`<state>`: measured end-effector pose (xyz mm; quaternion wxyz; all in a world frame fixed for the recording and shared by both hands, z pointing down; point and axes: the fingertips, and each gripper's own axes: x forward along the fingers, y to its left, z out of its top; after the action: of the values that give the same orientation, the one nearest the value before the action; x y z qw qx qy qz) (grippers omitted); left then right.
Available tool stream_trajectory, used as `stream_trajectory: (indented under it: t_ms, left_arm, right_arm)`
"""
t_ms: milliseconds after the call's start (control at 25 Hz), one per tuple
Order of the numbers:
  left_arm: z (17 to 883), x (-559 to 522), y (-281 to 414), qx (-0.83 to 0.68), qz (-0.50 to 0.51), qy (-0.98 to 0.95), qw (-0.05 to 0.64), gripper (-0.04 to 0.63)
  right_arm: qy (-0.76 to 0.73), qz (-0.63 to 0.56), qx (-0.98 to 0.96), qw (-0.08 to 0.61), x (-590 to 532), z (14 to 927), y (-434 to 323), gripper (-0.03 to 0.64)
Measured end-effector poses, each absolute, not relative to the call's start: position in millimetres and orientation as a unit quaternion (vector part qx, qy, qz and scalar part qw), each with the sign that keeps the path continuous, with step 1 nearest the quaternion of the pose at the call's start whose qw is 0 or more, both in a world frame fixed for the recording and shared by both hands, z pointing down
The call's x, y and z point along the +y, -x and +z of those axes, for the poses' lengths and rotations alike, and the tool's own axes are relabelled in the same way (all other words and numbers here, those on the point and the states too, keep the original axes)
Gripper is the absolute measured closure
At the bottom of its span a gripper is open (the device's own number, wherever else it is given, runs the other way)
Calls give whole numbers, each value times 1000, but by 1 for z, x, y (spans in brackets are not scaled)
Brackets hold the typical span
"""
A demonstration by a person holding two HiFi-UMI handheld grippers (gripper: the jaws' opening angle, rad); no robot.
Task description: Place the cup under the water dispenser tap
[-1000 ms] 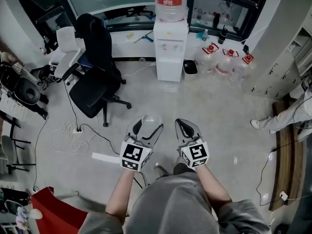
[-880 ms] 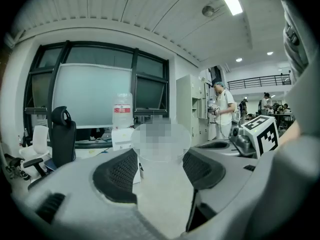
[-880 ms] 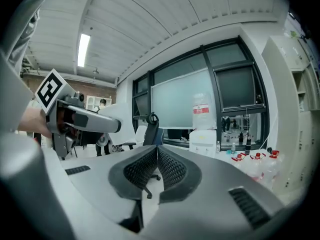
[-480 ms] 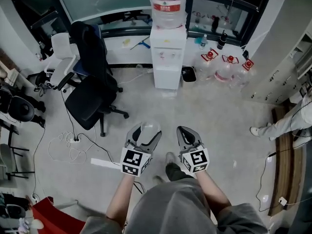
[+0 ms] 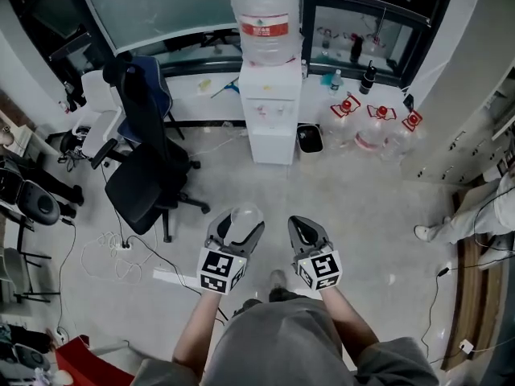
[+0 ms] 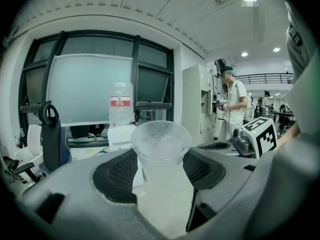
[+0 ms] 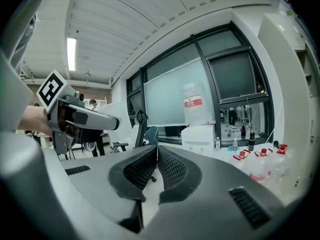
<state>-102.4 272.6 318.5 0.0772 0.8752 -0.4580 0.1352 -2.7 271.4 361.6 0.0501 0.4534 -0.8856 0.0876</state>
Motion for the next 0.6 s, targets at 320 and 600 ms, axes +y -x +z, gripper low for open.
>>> stream_trajectory:
  t_ms: [320, 600]
  left_arm:
    - [321, 232, 94, -458, 148, -874, 70, 308]
    - [328, 190, 101, -452, 156, -876, 71, 308]
  right_arm:
    - [-446, 98, -888, 47, 234, 370, -3, 604]
    - [-451, 98, -886, 47, 195, 377, 2, 604]
